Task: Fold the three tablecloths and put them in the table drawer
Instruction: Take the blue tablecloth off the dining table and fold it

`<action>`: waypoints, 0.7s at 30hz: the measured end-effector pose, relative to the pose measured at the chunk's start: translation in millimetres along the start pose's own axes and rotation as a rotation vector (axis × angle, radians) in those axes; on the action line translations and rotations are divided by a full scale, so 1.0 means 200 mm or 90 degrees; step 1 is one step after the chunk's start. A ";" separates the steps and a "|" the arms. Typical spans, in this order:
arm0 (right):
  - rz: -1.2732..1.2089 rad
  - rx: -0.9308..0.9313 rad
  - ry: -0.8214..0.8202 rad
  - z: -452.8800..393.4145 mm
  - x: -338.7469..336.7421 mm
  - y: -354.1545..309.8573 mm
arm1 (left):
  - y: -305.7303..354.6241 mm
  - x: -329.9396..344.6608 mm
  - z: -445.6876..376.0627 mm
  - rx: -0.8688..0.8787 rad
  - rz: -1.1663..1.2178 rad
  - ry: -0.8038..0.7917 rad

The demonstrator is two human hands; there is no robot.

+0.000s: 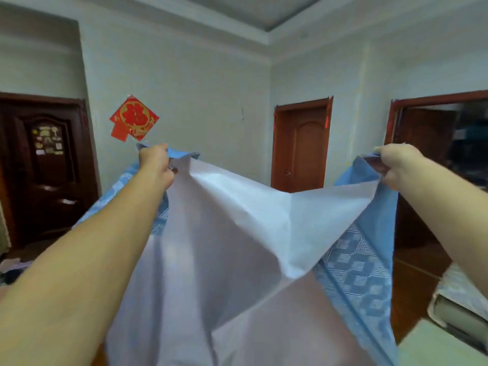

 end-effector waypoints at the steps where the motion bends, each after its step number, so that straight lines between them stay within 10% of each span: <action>1: 0.003 0.000 0.011 0.05 -0.07 -0.07 | 0.04 0.05 0.08 0.003 0.000 -0.009; 21: -0.182 -0.299 0.366 0.53 -1.27 -1.08 | -0.38 1.49 0.94 -0.041 0.021 -0.174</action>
Point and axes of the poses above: each hand's wrist, its own z-axis away from the middle knuckle, its own x-axis out of the palm, y = z × x, the point moved 5 cm from there along -z, towards the middle knuckle, and after that the axes turned 11 degrees about -z, right-handed, at the moved point
